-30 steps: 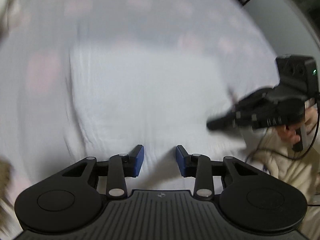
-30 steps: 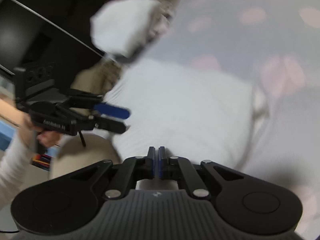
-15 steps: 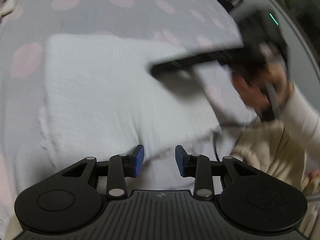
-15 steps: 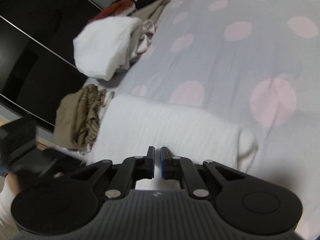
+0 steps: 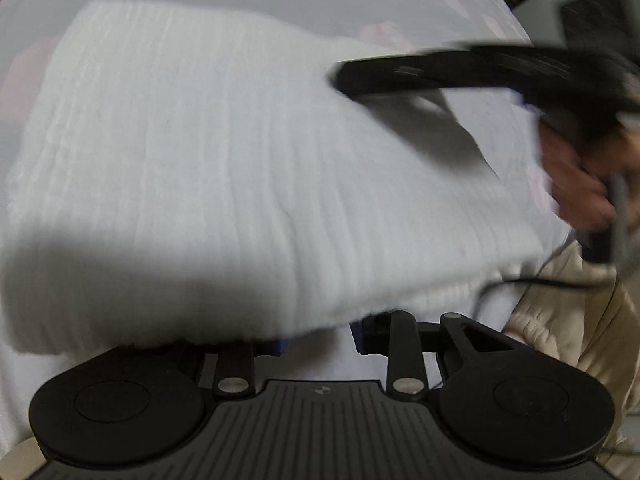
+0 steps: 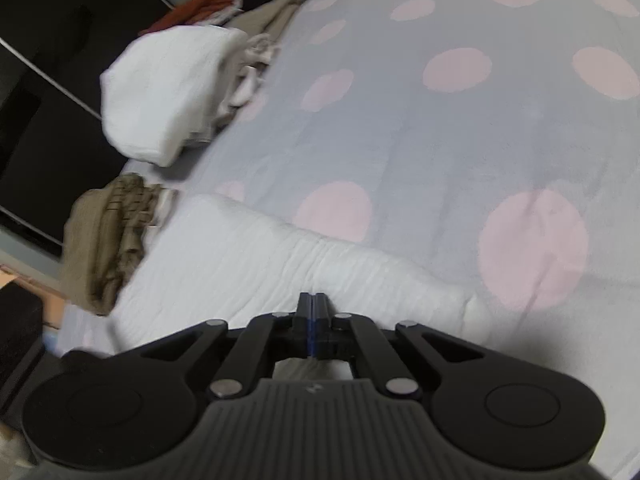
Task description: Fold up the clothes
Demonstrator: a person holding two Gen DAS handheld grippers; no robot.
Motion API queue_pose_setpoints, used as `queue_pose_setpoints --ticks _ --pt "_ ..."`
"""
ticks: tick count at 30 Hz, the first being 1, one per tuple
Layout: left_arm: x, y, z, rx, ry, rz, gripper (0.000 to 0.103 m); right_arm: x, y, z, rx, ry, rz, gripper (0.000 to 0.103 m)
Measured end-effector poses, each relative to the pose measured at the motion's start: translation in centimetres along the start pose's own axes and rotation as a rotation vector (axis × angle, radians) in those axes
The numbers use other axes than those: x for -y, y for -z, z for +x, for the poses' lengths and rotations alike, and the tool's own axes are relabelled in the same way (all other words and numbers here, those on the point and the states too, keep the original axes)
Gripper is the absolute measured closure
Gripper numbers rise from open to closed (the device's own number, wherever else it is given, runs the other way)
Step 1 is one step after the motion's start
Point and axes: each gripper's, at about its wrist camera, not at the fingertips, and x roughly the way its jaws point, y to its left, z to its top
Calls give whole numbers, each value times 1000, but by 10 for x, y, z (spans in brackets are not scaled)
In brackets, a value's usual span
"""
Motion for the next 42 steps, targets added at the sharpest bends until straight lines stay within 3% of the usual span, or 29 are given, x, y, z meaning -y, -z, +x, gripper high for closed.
queue_pose_setpoints --ticks 4,9,13,18,25,29,30,34,37,42 --pt "-5 -10 1 11 7 -16 81 -6 14 -12 -100 -170 -37 93" --pt "0 -19 0 58 -4 -6 83 -6 27 -21 -195 -240 -81 94" --pt "-12 -25 9 21 11 -70 83 -4 24 -30 -223 -281 -103 94" --pt "-6 -15 22 -4 -8 -59 86 -6 37 -22 -252 -207 -140 103" --pt "14 -14 22 2 -25 -30 87 -8 54 -9 -254 -72 -166 103" --pt "29 1 -11 44 -14 18 84 -3 46 -36 -130 -50 -109 102" --pt "32 4 -24 59 -15 35 82 -2 43 -44 -95 -46 -94 97" --pt "47 3 -71 201 -60 52 80 -1 34 -71 37 -19 -48 93" --pt "55 -3 -78 251 -110 88 76 -15 34 -64 40 2 -54 93" --pt "47 -12 -28 126 -175 71 77 -29 49 -37 -51 35 -66 93"
